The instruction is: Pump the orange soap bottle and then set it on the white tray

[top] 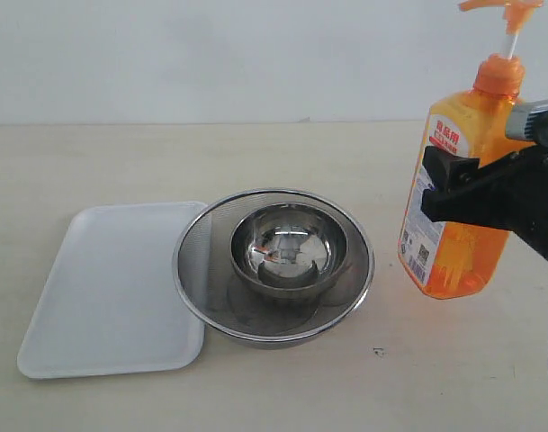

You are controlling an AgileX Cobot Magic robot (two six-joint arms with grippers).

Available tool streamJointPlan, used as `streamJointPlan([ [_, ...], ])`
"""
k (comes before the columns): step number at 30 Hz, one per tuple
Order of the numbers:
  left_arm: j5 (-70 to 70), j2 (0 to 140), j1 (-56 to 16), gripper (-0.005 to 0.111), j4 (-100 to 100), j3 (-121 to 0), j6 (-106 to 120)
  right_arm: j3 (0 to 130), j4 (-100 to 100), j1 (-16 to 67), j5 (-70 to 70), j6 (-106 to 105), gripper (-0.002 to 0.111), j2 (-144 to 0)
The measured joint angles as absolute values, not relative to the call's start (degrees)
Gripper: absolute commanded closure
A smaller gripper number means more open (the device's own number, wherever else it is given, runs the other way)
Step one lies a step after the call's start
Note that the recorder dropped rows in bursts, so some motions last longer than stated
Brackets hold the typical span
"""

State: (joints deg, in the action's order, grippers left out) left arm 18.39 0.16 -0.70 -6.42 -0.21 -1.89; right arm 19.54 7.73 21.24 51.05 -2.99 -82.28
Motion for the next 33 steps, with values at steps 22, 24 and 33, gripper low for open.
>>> streamJointPlan([
  [22,18.4,0.2,-0.7,0.102,-6.4,-0.2,-1.9,19.4,19.3,31.4,65.7,-7.8,0.109,-97.0],
  [24,18.4,0.2,-0.7,0.102,-6.4,-0.2,-1.9,19.4,19.7,31.4,65.8,-7.5,0.109,-97.1],
  [33,18.4,0.2,-0.7,0.102,-6.4,-0.2,-1.9,19.4,21.5,31.4,66.2,-6.0,0.109,-97.2],
])
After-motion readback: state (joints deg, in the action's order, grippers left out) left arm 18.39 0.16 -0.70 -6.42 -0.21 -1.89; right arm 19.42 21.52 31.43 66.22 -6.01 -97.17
